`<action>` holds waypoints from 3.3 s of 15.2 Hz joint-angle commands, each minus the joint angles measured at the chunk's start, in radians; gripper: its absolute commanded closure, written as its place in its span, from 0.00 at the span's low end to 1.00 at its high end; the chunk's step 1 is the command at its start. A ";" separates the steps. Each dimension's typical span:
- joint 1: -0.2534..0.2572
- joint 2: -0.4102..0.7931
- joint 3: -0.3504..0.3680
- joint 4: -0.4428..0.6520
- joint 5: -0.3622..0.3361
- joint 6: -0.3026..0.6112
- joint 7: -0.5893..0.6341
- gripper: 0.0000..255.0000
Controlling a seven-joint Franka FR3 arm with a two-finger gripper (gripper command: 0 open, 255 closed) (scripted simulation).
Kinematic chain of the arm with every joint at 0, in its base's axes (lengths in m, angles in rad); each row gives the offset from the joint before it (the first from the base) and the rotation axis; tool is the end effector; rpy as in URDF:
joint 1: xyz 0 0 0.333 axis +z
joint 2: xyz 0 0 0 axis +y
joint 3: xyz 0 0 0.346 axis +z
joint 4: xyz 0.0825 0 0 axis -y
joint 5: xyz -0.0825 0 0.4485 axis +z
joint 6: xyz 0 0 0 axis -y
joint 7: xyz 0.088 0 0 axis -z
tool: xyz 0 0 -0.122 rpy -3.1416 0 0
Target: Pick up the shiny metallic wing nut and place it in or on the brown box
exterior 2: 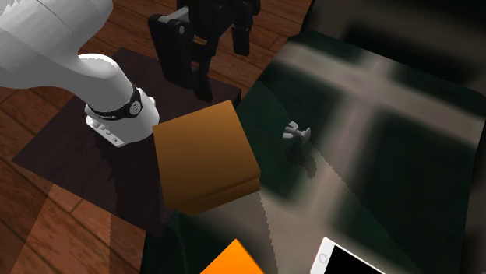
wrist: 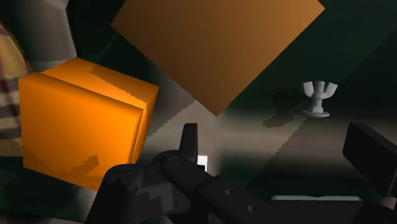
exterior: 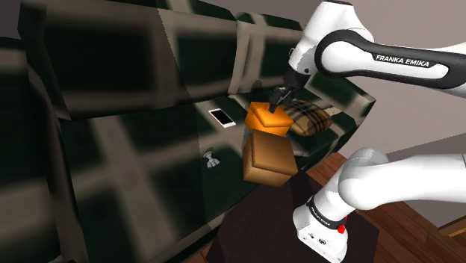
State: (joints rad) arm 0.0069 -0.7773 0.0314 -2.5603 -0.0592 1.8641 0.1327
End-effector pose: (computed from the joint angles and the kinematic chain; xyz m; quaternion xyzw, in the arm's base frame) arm 0.3695 0.0093 0.5094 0.9974 -0.0438 0.0434 0.0363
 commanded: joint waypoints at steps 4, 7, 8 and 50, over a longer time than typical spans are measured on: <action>0.015 0.104 0.065 -0.072 0.019 0.183 0.091 0.00; 0.020 0.188 0.108 -0.098 0.024 0.294 0.150 0.00; 0.021 0.219 0.123 -0.103 0.023 0.332 0.171 0.00; 0.014 1.076 0.227 0.135 -0.584 0.869 0.907 1.00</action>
State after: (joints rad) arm 0.0204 0.2981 0.2583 -2.4248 -0.6428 2.7335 1.0399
